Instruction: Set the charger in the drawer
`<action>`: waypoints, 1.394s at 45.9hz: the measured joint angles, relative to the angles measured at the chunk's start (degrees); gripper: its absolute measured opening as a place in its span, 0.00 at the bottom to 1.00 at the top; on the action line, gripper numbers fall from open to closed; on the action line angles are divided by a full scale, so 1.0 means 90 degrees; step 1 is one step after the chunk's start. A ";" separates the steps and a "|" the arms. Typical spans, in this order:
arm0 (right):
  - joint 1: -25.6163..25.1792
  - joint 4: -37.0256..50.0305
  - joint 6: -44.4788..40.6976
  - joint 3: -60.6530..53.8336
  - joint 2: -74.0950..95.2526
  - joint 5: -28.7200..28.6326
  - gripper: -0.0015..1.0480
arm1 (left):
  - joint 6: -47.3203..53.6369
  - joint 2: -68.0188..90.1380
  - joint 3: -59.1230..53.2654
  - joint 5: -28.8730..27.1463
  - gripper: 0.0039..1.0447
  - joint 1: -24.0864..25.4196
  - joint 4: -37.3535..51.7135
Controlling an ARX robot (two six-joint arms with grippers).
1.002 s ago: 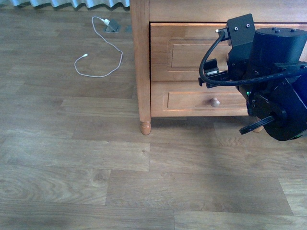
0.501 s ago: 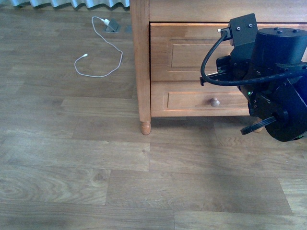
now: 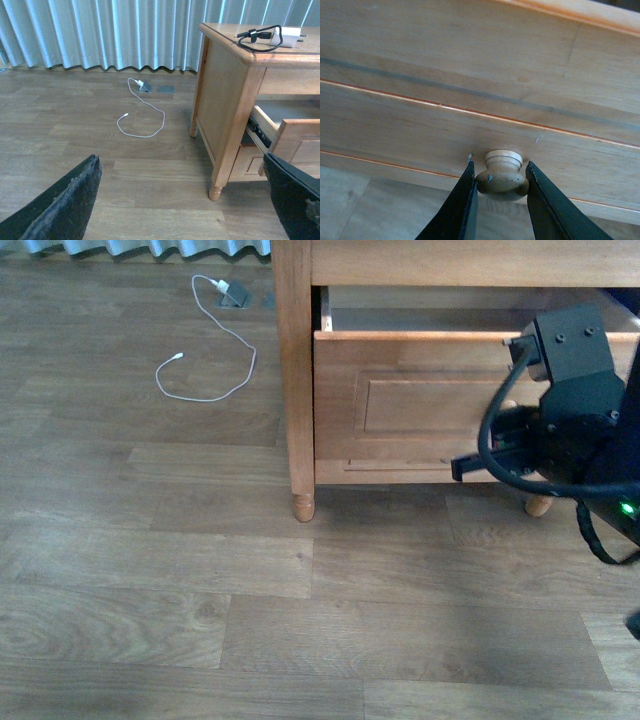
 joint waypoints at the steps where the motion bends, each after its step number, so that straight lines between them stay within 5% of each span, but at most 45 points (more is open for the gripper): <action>1: 0.0000 -0.0039 -0.0005 -0.0170 -0.0119 -0.0015 0.22 | 0.0000 0.0000 0.0000 0.0000 0.94 0.0000 0.0000; 26: -0.0073 -0.1192 -0.0095 -0.2006 -0.1977 -0.0695 0.22 | 0.0000 0.0000 0.0000 0.0000 0.94 0.0000 0.0000; 38: 0.0024 -0.1967 0.0046 -0.2630 -0.3398 -0.0935 0.65 | -0.0002 0.0000 0.0000 0.0000 0.94 0.0000 0.0000; 45: -0.0219 -0.3298 0.0352 -0.2890 -0.5345 -0.1192 0.92 | -0.0002 0.0000 0.0000 0.0000 0.94 0.0000 0.0000; 52: -0.0816 -0.4675 0.0534 -0.2880 -0.7786 -0.1479 0.92 | 0.0000 0.0000 0.0000 0.0000 0.94 0.0000 0.0000; 64: -0.2327 -0.5139 0.0355 -0.3101 -0.9899 -0.2977 0.92 | -0.0002 0.0000 0.0000 0.0000 0.94 0.0000 0.0000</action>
